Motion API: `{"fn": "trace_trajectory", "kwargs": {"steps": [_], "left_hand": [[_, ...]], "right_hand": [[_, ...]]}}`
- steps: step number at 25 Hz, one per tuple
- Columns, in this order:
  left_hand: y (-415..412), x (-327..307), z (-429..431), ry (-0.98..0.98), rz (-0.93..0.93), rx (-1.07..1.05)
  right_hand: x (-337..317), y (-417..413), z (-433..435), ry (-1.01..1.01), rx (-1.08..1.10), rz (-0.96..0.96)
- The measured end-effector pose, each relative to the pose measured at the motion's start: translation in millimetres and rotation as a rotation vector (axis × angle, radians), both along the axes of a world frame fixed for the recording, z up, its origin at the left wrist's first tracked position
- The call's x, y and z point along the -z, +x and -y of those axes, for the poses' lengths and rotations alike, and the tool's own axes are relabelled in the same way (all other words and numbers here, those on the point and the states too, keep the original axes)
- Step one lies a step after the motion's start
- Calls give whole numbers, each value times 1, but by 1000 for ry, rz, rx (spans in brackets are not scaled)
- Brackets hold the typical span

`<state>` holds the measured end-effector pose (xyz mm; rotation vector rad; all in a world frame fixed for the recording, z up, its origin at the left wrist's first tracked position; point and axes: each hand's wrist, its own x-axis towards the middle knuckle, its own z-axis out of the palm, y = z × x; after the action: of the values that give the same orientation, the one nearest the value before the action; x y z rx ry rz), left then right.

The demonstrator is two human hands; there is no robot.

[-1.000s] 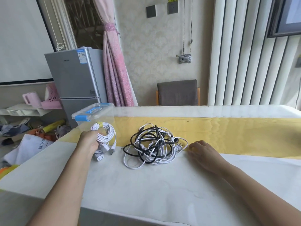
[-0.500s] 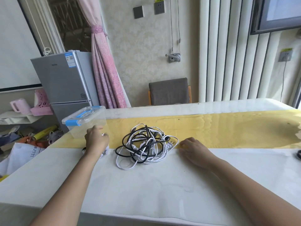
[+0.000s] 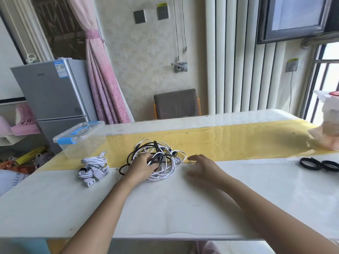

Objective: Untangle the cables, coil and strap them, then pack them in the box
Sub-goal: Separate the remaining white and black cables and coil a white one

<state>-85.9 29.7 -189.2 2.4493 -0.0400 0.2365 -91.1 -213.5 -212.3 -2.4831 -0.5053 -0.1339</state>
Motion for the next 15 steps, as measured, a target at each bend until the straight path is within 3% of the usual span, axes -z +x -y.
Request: {"fn": "trace_trajectory", "kwargs": {"steps": [4,7,9,12,15], "left_hand": [[-10,-17,17,-387,12,13],[-10,-31,25,-1006,-22,42],[-6,-47,25,-1309,-6,76],[9,-75,20,-1467,108,96],[25,-98,17,-1577,185,121]], "right_hand": [[-3,4,-10,-83,-86,21],[0,11,-17,-253,-45,64],[-5,13,-18,-387,-13,183],[-28,19,2,-226,-46,424],[-73,37,42,-73,170,626]]}}
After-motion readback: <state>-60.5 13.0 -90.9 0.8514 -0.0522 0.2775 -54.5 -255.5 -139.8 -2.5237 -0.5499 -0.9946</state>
